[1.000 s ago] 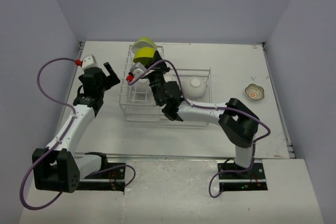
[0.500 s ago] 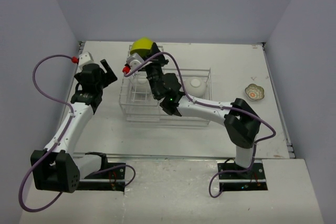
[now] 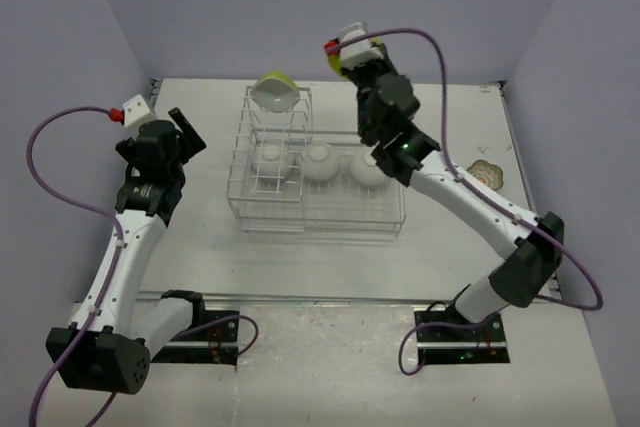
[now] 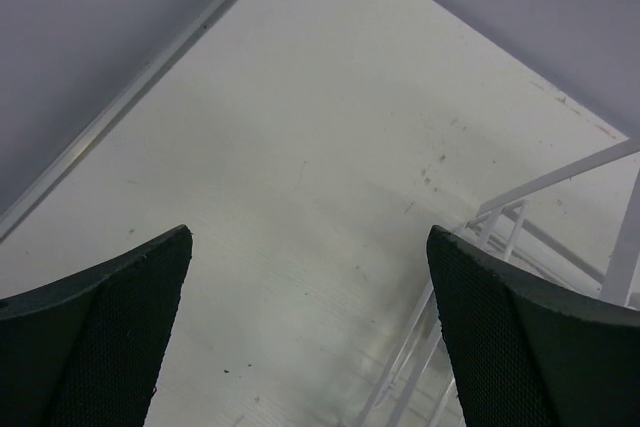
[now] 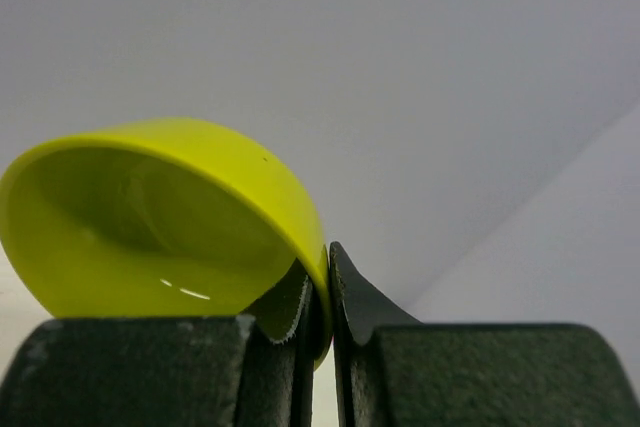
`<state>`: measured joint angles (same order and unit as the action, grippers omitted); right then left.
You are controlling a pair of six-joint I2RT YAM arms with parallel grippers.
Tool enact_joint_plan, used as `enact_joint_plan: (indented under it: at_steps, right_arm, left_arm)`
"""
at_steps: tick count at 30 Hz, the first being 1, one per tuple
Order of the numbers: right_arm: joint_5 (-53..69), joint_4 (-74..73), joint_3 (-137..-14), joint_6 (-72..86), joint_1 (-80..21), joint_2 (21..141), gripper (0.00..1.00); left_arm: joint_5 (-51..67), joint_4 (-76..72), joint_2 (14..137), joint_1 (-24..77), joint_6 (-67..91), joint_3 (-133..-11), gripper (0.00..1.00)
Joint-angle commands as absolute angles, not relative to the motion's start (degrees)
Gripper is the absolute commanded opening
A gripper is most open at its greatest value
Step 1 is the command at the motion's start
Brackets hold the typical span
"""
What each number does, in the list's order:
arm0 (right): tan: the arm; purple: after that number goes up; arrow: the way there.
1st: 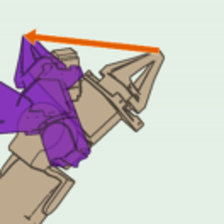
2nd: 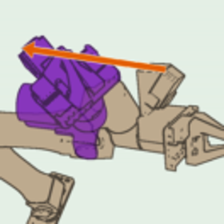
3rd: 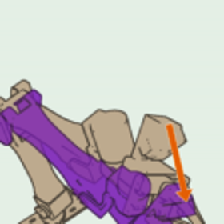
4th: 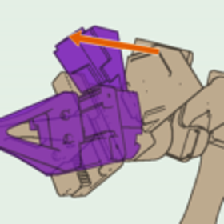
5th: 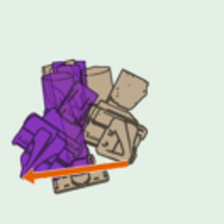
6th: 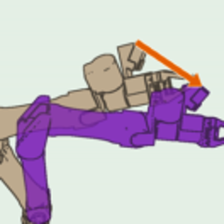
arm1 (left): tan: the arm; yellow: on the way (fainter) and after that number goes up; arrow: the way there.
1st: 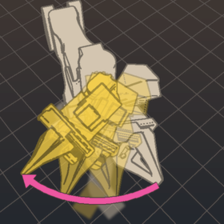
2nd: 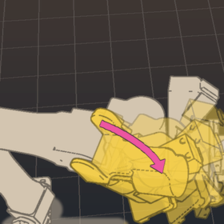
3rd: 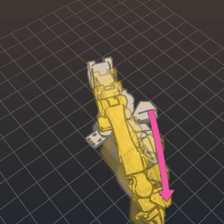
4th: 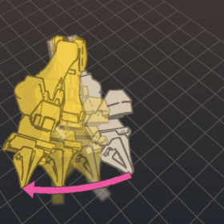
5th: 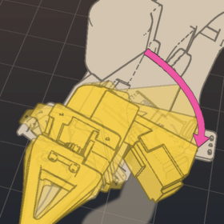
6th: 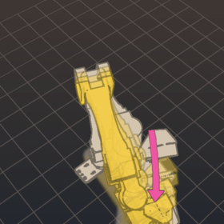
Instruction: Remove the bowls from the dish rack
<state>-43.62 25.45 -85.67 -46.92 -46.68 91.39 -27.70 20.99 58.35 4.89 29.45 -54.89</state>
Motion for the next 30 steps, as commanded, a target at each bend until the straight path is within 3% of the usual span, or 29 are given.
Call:
enact_joint_plan:
  at_steps: [1,5,13,18,25,30]
  right_arm:
    - [-44.5,-2.8,-91.9,-25.2,-39.5,82.5,0.00]
    - [-39.4,-19.4,-93.2,-11.6,-31.0,80.5,0.00]
    - [-20.6,-29.7,-81.3,8.0,-13.5,74.8,0.00]
    - [-14.8,-33.7,-78.6,15.9,-9.6,77.4,0.00]
    - [-0.4,-32.4,-65.7,26.6,6.5,76.9,0.00]
    - [-0.4,-31.5,-56.5,30.5,12.8,76.0,0.00]
  left_arm:
    - [-30.1,24.6,58.4,4.6,31.0,-59.9,0.99]
    - [-28.6,25.8,60.7,4.6,31.2,-63.1,0.97]
    - [-28.0,26.6,69.0,4.6,27.0,-73.4,0.97]
    - [-29.8,24.5,73.5,4.6,24.2,-78.5,0.98]
    - [-31.0,23.1,79.2,4.6,27.0,-81.4,0.97]
    - [-31.5,24.0,83.0,4.6,29.4,-84.2,0.97]
